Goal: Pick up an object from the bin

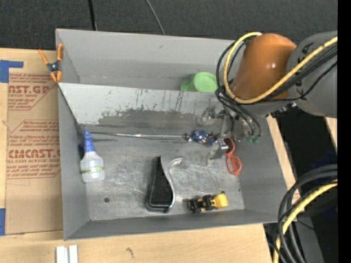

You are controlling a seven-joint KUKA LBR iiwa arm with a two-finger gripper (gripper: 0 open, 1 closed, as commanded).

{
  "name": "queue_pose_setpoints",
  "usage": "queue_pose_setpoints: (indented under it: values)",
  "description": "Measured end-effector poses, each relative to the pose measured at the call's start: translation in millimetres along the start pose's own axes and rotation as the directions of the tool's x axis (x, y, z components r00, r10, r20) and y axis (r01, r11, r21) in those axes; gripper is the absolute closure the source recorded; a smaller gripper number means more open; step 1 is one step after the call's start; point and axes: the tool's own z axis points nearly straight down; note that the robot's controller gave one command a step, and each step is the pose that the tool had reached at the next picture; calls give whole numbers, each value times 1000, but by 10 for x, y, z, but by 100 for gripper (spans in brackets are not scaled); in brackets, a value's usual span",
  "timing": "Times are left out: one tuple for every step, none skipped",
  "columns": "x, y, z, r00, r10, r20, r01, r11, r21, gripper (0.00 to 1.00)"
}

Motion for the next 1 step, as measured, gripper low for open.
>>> queue_pose_setpoints:
  values:
    - [22, -157, 607, 1000, 3, -2, -3, 1000, -1, 0]
